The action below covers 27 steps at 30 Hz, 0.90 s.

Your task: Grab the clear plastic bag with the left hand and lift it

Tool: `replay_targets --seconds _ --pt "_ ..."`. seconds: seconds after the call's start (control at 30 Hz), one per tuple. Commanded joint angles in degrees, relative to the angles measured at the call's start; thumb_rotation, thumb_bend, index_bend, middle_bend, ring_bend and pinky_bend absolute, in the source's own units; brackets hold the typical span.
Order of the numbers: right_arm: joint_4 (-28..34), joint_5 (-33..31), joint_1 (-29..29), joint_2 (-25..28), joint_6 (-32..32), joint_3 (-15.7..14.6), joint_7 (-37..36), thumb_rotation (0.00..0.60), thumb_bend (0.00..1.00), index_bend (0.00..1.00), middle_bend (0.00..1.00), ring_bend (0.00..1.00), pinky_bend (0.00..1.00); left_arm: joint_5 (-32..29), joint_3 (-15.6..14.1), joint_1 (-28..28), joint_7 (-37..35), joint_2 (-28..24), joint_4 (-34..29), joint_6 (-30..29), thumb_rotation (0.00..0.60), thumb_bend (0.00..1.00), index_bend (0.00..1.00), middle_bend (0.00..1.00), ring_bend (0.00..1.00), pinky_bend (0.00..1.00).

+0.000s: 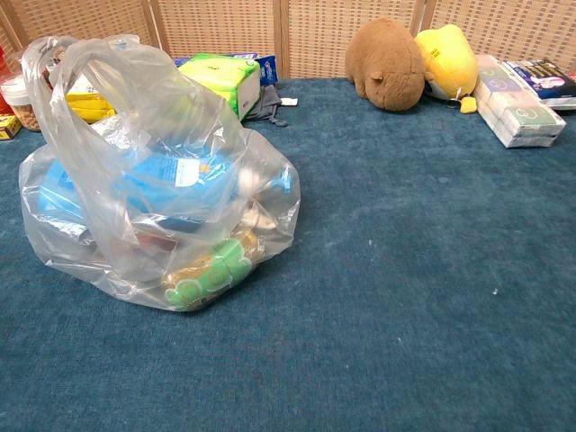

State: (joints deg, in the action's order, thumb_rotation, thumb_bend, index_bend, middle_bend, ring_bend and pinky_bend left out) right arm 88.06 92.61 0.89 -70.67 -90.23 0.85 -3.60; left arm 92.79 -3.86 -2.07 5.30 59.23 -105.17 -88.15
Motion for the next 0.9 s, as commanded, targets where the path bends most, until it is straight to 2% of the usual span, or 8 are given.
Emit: replay_targets --seconds 0.03,0.7,0.83,0.9 --pt "0.0 -0.1 0.1 0.0 0.2 0.1 0.2 0.117 0.33 0.38 0.39 0.25 0.18 -0.2 0.1 0.2 0.3 0.2 -0.1 0.4 0.072 0.21 0.28 0.17 0.11 0.11" --pt "1.3 0.6 -0.2 0.3 -0.5 -0.2 1.5 0.118 0.33 0.38 0.39 0.25 0.18 -0.5 0.0 0.5 -3.0 -0.5 0.9 0.8 0.070 0.21 0.28 0.17 0.11 0.11" --pt "1.6 0.7 -0.1 0.4 -0.4 -0.3 1.8 0.118 0.33 0.38 0.39 0.25 0.18 -0.7 -0.1 0.9 -6.1 -0.8 1.1 1.5 0.071 0.21 0.29 0.17 0.11 0.11" --pt "1.8 0.8 0.0 0.5 -0.3 -0.2 2.0 0.118 0.33 0.38 0.39 0.25 0.18 -0.4 -0.4 2.1 -11.5 -1.5 0.8 3.5 0.070 0.21 0.29 0.17 0.11 0.11"
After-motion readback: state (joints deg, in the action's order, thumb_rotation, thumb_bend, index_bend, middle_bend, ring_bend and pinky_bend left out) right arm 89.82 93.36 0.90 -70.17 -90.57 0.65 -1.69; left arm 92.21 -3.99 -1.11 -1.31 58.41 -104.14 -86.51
